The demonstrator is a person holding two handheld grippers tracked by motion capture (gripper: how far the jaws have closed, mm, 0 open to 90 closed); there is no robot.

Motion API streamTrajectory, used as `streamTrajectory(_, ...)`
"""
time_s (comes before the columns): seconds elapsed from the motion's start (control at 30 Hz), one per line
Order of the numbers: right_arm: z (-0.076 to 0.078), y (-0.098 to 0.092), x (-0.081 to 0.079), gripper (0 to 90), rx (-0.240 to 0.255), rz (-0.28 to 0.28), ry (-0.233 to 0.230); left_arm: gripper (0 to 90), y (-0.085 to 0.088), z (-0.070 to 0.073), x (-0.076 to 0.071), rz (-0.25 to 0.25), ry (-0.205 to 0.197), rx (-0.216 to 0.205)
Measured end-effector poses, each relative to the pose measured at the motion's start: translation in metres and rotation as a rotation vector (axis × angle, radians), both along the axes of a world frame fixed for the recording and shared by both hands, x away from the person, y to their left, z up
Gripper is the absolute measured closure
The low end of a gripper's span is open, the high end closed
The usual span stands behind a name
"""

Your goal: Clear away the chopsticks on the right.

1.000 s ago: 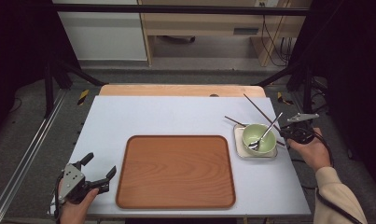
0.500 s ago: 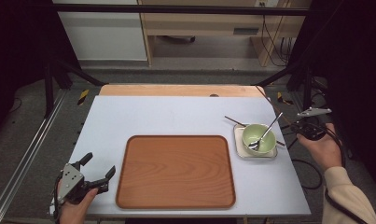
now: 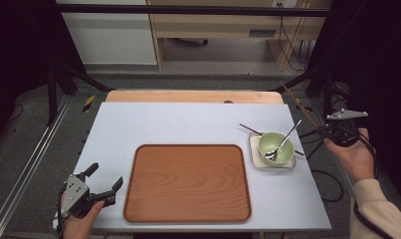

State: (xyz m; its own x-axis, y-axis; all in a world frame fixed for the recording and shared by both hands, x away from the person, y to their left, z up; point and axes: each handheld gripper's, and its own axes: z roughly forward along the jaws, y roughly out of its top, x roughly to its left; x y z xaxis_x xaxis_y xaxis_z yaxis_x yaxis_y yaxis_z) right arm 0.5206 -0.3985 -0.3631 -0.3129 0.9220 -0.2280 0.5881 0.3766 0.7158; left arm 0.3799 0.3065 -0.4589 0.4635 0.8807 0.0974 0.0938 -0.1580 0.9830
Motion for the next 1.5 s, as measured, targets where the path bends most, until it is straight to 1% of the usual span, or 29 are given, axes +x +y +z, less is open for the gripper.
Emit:
streamTrajectory(0.07, 0.007, 0.002, -0.003, 84.4, 0.014, -0.003, -0.014, 6.2, 0.000, 0.000, 0.000, 0.001, 0.000, -0.002)
streamTrajectory(0.1, 0.010, 0.003, -0.005, 84.4, 0.011, 0.003, -0.022, 6.2, 0.000, 0.000, 0.000, 0.001, 0.000, -0.006)
streamTrajectory(0.17, 0.017, 0.006, -0.009, 84.4, 0.022, 0.004, -0.038, 6.1, 0.000, 0.000, 0.000, 0.000, -0.001, -0.006)
streamTrajectory(0.2, 0.025, 0.010, -0.013, 84.4, 0.031, 0.010, -0.055, 5.9, 0.001, 0.000, 0.000, -0.001, -0.001, -0.008)
streamTrajectory(0.3, 0.034, 0.019, -0.019, 84.4, 0.050, 0.021, -0.071, 5.8, 0.001, 0.000, 0.000, -0.004, -0.002, -0.009)
streamTrajectory(0.43, 0.040, 0.032, -0.024, 84.4, 0.061, 0.041, -0.069, 5.8, 0.001, 0.000, 0.000, -0.006, -0.004, -0.011)
streamTrajectory(0.47, 0.043, 0.042, -0.027, 84.4, 0.072, 0.061, -0.065, 5.8, 0.001, 0.000, 0.000, -0.006, -0.004, -0.011)
streamTrajectory(0.5, 0.044, 0.048, -0.028, 84.4, 0.071, 0.071, -0.067, 5.8, 0.001, 0.000, 0.000, -0.006, -0.004, -0.010)
streamTrajectory(0.53, 0.044, 0.048, -0.028, 84.4, 0.071, 0.071, -0.067, 5.7, 0.001, 0.000, 0.000, -0.006, -0.004, -0.010)
streamTrajectory(0.57, 0.047, 0.059, -0.031, 84.4, 0.082, 0.090, -0.064, 5.7, 0.001, 0.000, 0.000, -0.006, -0.004, -0.011)
streamTrajectory(0.6, 0.048, 0.065, -0.032, 84.4, 0.083, 0.102, -0.066, 5.7, 0.001, 0.000, 0.000, -0.006, -0.005, -0.011)
streamTrajectory(0.63, 0.049, 0.072, -0.033, 84.4, 0.098, 0.113, -0.062, 5.7, 0.001, 0.000, 0.000, -0.006, -0.006, -0.014)
streamTrajectory(0.67, 0.049, 0.072, -0.033, 84.4, 0.098, 0.113, -0.062, 5.7, 0.001, 0.000, 0.000, -0.006, -0.006, -0.014)
streamTrajectory(0.7, 0.050, 0.078, -0.034, 84.4, 0.105, 0.124, -0.060, 5.7, 0.001, 0.001, 0.000, -0.006, -0.006, -0.014)
streamTrajectory(0.73, 0.049, 0.091, -0.036, 84.4, 0.118, 0.156, -0.054, 5.7, 0.001, 0.001, 0.000, -0.006, -0.006, -0.014)
streamTrajectory(0.77, 0.049, 0.091, -0.036, 84.4, 0.118, 0.156, -0.054, 5.7, 0.001, 0.001, 0.000, -0.005, -0.007, -0.014)
streamTrajectory(0.8, 0.047, 0.104, -0.039, 84.4, 0.127, 0.179, -0.042, 5.7, 0.001, 0.001, 0.000, -0.004, -0.009, -0.017)
streamTrajectory(0.83, 0.047, 0.104, -0.039, 84.4, 0.127, 0.179, -0.042, 5.7, 0.001, 0.001, 0.000, -0.004, -0.009, -0.017)
streamTrajectory(0.87, 0.042, 0.117, -0.041, 84.4, 0.129, 0.204, -0.028, 5.6, 0.002, 0.001, 0.000, -0.005, -0.008, -0.017)
streamTrajectory(1.03, 0.034, 0.144, -0.046, 84.4, 0.144, 0.256, -0.001, 5.6, 0.002, 0.001, -0.001, -0.005, -0.011, -0.017)
streamTrajectory(1.13, 0.029, 0.156, -0.049, 84.4, 0.148, 0.280, 0.017, 5.6, 0.002, 0.001, -0.001, -0.007, -0.012, -0.013)
streamTrajectory(1.2, 0.028, 0.159, -0.050, 84.4, 0.150, 0.288, 0.020, 5.6, 0.002, 0.001, -0.001, -0.007, -0.013, -0.013)
streamTrajectory(1.23, 0.025, 0.166, -0.052, 84.4, 0.154, 0.299, 0.030, 5.6, 0.002, 0.001, -0.001, -0.007, -0.015, -0.019)
streamTrajectory(1.33, 0.021, 0.171, -0.054, 84.4, 0.166, 0.308, 0.036, 5.4, 0.002, 0.001, -0.001, -0.006, -0.016, -0.022)
streamTrajectory(1.4, 0.015, 0.179, -0.056, 84.4, 0.175, 0.319, 0.052, 4.9, 0.003, 0.001, -0.001, -0.006, -0.016, -0.023)
streamTrajectory(1.43, 0.015, 0.179, -0.056, 84.4, 0.175, 0.319, 0.052, 4.9, 0.003, 0.001, -0.001, -0.006, -0.016, -0.023)
streamTrajectory(1.5, 0.007, 0.186, -0.059, 84.4, 0.189, 0.326, 0.063, 4.9, 0.004, 0.002, -0.001, -0.006, -0.018, -0.026)
